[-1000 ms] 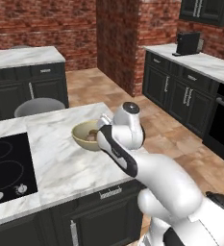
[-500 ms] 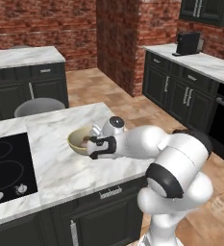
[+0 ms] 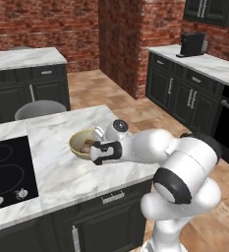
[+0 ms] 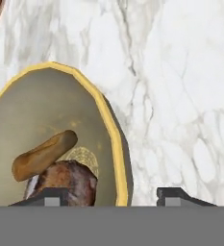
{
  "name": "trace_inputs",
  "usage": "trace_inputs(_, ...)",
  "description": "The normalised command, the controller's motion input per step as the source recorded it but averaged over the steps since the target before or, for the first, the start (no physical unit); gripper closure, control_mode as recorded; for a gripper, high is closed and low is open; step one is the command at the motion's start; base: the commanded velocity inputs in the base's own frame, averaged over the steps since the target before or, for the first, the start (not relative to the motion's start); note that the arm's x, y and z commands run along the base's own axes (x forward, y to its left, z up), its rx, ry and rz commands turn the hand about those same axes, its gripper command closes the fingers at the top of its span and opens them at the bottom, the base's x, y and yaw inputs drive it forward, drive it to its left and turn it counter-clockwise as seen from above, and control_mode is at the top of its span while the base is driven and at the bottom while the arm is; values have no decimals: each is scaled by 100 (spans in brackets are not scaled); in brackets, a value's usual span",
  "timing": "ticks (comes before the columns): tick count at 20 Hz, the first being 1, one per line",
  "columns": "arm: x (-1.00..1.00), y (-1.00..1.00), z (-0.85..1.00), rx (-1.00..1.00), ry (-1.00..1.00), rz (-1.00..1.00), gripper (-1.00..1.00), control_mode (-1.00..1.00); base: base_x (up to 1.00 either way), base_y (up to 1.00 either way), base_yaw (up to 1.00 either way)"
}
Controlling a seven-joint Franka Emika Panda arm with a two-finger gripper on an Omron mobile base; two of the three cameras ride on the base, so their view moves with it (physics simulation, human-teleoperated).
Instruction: Pick up the heated bread from the toaster oven and place it in the bowl. Then move the bread bowl to the dining counter.
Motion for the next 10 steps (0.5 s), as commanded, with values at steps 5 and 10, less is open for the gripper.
trace_inputs(5,-75,-41,95,2,-3,0,-100,-100,0,0,0)
trace_inputs(10,-100,-76,71,9,-16,0,-100,-100,0,0,0)
